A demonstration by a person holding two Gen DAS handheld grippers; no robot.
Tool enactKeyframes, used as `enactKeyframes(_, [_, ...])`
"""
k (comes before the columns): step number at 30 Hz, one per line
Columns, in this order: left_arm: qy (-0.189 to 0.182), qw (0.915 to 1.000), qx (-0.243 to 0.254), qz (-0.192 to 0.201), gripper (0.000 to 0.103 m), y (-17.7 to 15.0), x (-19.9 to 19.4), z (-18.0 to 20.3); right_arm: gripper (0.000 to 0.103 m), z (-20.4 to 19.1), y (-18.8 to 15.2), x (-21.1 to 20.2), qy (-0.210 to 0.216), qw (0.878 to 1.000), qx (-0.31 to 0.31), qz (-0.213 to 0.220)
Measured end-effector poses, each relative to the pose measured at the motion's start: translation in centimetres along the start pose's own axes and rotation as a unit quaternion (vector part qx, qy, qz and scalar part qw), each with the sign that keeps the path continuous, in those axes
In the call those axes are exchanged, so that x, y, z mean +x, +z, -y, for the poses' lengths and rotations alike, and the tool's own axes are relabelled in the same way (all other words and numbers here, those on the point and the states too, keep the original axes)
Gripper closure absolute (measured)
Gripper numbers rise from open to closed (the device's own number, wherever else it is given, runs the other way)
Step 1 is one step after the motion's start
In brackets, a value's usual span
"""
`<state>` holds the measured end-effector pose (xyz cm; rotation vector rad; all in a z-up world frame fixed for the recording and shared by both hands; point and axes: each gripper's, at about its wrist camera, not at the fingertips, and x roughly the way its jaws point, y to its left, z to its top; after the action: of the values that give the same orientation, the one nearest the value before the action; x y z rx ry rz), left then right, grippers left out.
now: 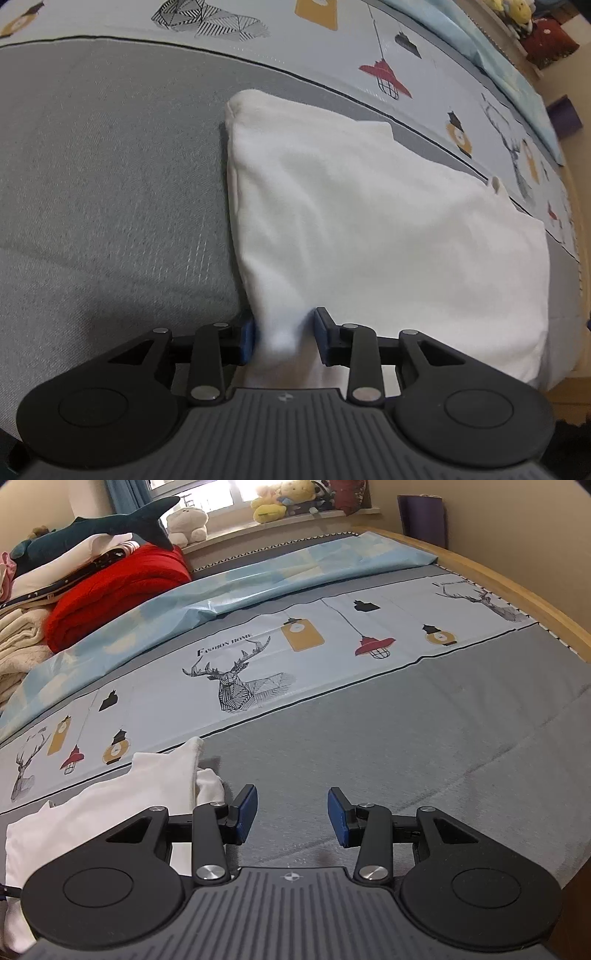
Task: Fold small clothes
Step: 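Pinch the folded white shirt's edge with the left gripper and lift it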
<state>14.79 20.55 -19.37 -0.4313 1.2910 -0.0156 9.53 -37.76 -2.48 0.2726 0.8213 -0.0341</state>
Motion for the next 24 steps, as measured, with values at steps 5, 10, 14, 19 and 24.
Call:
enactKeyframes(5, [0.023, 0.9996, 0.004, 0.014, 0.086, 0.0, 0.0, 0.9, 0.059, 0.6, -0.1, -0.3, 0.006, 1.000, 0.000, 0.001])
enactKeyframes(10, [0.062, 0.9964, 0.028, 0.051, 0.088, -1.1, -1.7, 2.4, 0.059, 1.1, 0.1, -0.5, 0.015, 1.000, 0.012, 0.003])
enactKeyframes(14, [0.092, 0.9920, 0.053, 0.069, 0.088, -1.7, -3.2, 4.7, 0.059, 1.2, 0.2, -0.5, 0.025, 1.000, 0.014, 0.001])
enactKeyframes(19, [0.056, 0.9909, 0.074, 0.097, 0.089, -2.3, -5.5, 7.6, 0.059, 0.9, 0.7, -0.4, 0.024, 1.000, -0.017, 0.008])
enactKeyframes(24, [-0.012, 0.9917, 0.085, 0.097, 0.089, -1.9, -5.2, 11.3, 0.059, 1.4, 1.2, 0.0, 0.042, 0.999, -0.002, 0.003])
